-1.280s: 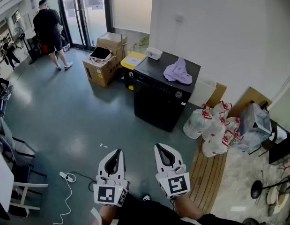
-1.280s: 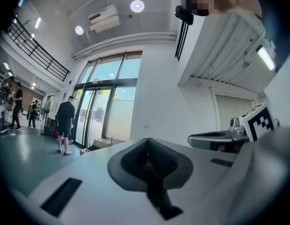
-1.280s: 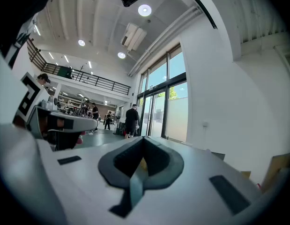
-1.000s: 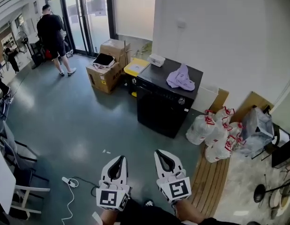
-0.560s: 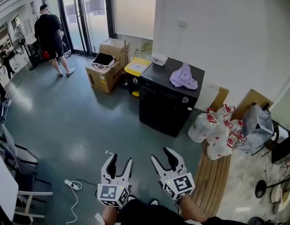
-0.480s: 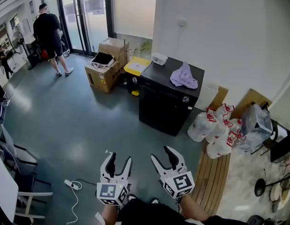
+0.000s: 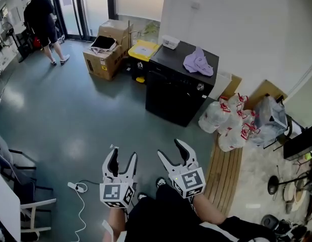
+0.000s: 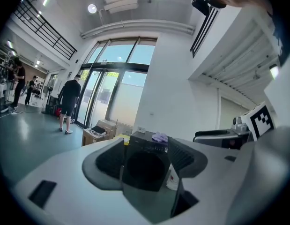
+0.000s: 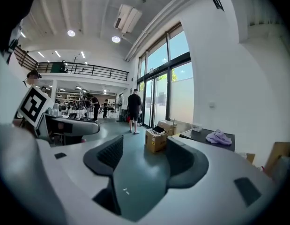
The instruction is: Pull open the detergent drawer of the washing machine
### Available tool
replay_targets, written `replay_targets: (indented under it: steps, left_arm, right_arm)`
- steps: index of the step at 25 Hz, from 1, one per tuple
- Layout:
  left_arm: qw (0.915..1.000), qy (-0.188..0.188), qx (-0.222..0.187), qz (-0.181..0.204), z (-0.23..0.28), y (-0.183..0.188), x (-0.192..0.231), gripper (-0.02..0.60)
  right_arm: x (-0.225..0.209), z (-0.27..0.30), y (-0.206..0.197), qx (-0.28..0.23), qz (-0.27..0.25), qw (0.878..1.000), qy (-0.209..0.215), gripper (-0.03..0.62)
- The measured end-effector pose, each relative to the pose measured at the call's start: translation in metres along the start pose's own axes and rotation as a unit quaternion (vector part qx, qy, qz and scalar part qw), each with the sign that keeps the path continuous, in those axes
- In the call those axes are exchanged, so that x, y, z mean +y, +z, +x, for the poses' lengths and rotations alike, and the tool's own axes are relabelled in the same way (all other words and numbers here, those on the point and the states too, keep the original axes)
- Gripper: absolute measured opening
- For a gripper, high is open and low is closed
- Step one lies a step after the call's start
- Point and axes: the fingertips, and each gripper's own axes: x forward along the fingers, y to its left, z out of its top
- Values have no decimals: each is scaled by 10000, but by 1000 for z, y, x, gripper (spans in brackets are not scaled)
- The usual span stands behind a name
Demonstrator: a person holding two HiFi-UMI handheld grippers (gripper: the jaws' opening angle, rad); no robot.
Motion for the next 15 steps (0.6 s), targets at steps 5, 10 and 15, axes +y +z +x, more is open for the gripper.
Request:
replay_targets:
  steps: [5, 10, 15]
  left_arm:
    - [9999, -44, 95, -64, 15, -11, 10, 276]
    - [9997, -115, 189, -37, 40, -14, 21, 275]
    - [9998, -140, 85, 120, 88, 3, 39, 275]
  right_arm:
    - [-8, 20, -9, 46, 112, 9999, 28, 298]
    - [-22, 54, -13, 68, 62, 10000, 22, 298]
    - [-39, 99, 2, -109, 82, 9998, 136, 298]
